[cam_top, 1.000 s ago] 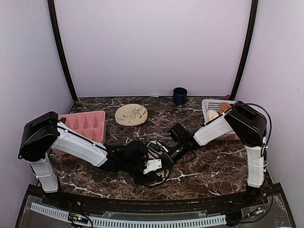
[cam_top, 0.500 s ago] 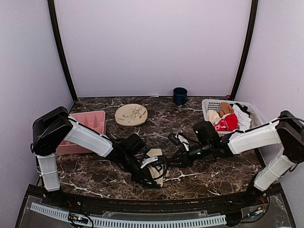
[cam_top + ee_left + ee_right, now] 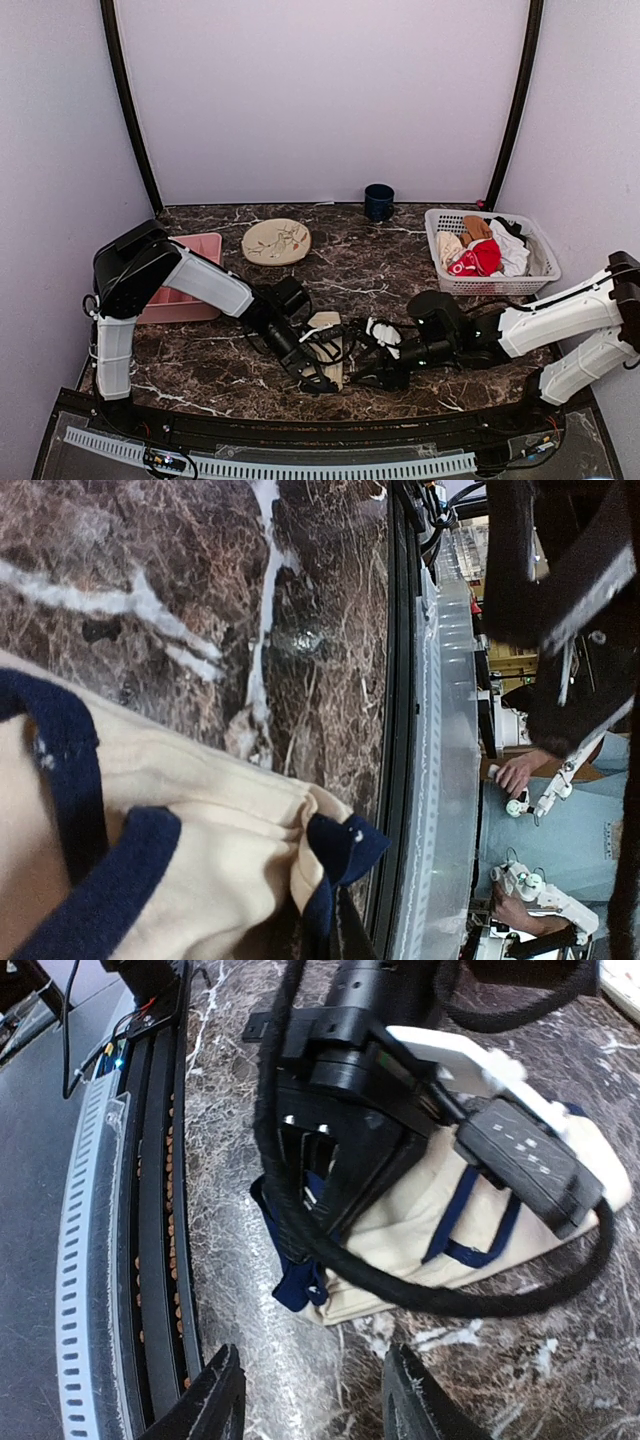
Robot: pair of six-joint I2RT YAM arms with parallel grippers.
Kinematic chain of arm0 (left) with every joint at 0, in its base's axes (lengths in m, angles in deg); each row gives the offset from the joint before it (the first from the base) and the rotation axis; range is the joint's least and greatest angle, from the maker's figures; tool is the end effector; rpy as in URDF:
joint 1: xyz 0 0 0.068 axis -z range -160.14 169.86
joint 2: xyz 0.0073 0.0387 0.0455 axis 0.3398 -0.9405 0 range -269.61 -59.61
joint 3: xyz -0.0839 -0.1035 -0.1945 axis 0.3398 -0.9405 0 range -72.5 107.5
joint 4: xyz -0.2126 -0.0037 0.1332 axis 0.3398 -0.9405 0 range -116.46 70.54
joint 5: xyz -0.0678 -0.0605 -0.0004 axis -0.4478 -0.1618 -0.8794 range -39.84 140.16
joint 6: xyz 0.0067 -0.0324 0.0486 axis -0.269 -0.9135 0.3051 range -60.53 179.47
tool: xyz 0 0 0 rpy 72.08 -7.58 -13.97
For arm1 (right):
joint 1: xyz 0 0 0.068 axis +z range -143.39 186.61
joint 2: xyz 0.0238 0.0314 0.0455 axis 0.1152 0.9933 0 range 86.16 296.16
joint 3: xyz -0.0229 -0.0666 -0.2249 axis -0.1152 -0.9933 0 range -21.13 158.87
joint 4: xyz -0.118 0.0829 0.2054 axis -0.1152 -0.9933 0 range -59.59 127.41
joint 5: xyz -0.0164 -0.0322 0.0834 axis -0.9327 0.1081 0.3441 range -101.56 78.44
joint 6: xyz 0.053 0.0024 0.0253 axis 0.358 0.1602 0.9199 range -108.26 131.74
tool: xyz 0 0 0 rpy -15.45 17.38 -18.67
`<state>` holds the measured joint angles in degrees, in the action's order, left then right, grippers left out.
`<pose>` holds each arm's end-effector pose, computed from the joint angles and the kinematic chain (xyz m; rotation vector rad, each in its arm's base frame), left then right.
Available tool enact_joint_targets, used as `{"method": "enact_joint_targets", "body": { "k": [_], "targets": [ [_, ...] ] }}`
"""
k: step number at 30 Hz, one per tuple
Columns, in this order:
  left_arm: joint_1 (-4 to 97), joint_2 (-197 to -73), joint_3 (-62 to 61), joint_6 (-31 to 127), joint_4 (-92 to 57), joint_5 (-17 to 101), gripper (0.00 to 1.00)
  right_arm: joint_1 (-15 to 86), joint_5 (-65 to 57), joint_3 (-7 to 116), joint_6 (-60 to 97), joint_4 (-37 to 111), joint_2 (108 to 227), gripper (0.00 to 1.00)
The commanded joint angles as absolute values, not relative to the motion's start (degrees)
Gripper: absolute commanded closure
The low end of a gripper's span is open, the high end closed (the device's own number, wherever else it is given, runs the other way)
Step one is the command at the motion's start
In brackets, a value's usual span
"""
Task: Roll the underwear
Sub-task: Roll the underwear at the center of the board.
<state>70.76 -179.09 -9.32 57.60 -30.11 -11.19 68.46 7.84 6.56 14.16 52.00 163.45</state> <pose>0.1901 -0.2933 0.0618 -1.3325 -2.1823 1.5789 0.1108 0.2369 0.1287 -1.3259 1.9081 0.9756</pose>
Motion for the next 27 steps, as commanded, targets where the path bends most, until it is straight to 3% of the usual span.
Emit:
{"method": "enact_joint_targets", "body": {
  "k": [1,12,19,23,25,27],
  "targets": [
    [70.8,-181.8,-9.4,57.4,-33.6,-10.6,1.00,72.4,2.9,10.9,8.5,53.6,169.3,0.54],
    [70.7,-182.4,-9.2,57.7,-34.1,-10.6,0.99,76.4,0.8,18.8,1.0,54.9,182.5,0.52],
    [70.7,-182.5,-8.7,57.8,-34.4,-10.0,0.98,76.9,0.9,20.0,-1.0,53.0,185.5,0.66],
    [70.6,-182.4,-8.6,58.1,-34.9,-10.0,0.97,76.9,0.8,19.3,-1.2,52.4,185.6,0.95],
    [70.6,-181.6,-8.6,58.6,-35.3,-9.5,0.93,76.9,1.0,18.9,-0.9,51.7,185.4,1.00],
    [70.5,-179.4,-8.9,59.1,-35.4,-8.8,0.80,76.6,1.7,18.2,0.3,52.0,184.9,1.00]
  ]
}}
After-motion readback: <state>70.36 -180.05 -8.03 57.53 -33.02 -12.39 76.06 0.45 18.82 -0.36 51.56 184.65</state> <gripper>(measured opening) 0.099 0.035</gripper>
